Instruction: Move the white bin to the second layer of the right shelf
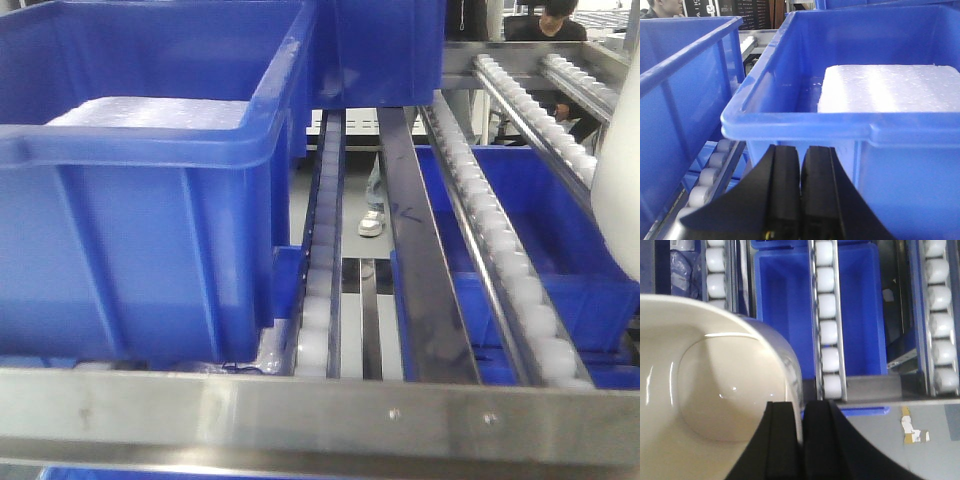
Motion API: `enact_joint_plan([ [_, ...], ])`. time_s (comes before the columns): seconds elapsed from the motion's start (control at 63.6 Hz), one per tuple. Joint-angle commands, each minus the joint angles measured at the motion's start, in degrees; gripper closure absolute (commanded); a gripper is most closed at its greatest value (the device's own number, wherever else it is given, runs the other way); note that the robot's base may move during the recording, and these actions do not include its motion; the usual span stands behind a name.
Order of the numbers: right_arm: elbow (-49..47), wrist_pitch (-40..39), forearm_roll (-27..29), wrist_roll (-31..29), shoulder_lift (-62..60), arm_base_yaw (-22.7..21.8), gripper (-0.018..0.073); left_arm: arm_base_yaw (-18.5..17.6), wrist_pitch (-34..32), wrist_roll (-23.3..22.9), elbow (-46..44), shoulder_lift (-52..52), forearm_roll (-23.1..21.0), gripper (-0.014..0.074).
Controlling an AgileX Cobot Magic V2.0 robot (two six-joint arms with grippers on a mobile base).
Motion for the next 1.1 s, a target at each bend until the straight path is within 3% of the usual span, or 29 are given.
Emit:
enact_joint_plan([
  [0.0,-1.5,-3.6,-0.4,-0.3,-0.5,-0.3,0.0506,-0.2,-4.8,-0.1,2.1,-0.8,-0.3,0.0512],
  [1.086,-1.5,-2.3,-0.3,-0.3,-0.5,-0.3,0.0506,-0.2,-4.8,-0.1,2.1,-0.8,-0.3,0.0512],
])
